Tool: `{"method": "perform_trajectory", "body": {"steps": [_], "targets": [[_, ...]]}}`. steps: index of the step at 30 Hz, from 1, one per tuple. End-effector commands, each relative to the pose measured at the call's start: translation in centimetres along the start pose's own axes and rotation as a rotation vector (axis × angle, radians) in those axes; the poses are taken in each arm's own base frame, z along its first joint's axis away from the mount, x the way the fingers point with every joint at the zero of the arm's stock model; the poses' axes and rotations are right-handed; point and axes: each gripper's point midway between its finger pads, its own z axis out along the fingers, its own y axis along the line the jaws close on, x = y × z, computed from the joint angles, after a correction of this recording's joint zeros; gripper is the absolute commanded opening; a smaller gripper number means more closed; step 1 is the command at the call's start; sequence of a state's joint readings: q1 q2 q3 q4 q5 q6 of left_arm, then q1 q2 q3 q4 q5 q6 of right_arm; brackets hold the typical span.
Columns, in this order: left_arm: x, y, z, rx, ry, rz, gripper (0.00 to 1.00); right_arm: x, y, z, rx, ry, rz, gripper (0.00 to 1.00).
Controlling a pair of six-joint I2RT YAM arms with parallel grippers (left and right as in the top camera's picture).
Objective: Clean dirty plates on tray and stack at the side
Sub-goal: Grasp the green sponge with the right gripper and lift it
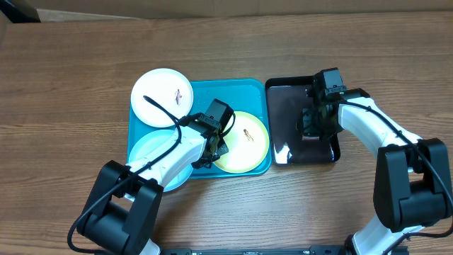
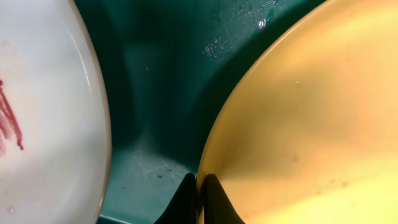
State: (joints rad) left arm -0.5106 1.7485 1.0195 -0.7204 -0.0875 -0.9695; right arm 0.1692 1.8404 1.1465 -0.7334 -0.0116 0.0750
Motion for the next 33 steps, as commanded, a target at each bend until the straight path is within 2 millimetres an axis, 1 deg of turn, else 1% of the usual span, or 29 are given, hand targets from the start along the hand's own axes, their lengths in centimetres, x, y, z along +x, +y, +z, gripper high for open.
{"method": "perform_trajectory", "body": {"steps": [1,4,6,10,13,16,20,24,26,33], "targets": [[0.0,0.7,0.1,-0.022,-0.014,0.004,0.04,-1.3,0.1,-0.4,-0.002,-0.035,-0.002,0.54],[0.0,0.7,0.1,-0.022,-0.014,0.005,0.04,-1.4,0.2,-0.4,-0.002,-0.038,-0.002,0.52],[0.0,0.7,0.1,-0.022,-0.014,0.005,0.04,-1.4,0.2,-0.4,-0.002,-0.038,-0.002,0.48],[-0.1,0.6,0.1,-0.021,-0.015,0.004,0.04,-1.5,0.2,-0.4,-0.003,-0.042,-0.002,0.37],[-0.1,0.7,0.1,-0.021,-0.015,0.005,0.04,-1.6,0.2,-0.5,-0.005,-0.049,0.002,0.32],[0.0,0.7,0.1,-0.022,-0.014,0.005,0.04,-1.6,0.2,-0.5,-0.005,-0.048,0.001,0.24],[-0.1,0.6,0.1,-0.021,-0.015,0.005,0.04,-1.6,0.2,-0.5,-0.005,-0.047,0.001,0.04],[-0.1,0.6,0.1,-0.021,-0.015,0.005,0.04,-1.6,0.4,-0.7,-0.016,-0.049,0.000,0.04],[-0.1,0.6,0.1,-0.021,-0.015,0.005,0.04,-1.7,0.6,-1.1,-0.027,-0.055,0.000,0.04],[-0.1,0.7,0.1,-0.021,-0.015,0.005,0.04,-2.7,0.9,-3.9,-0.031,-0.079,-0.001,0.04]]}}
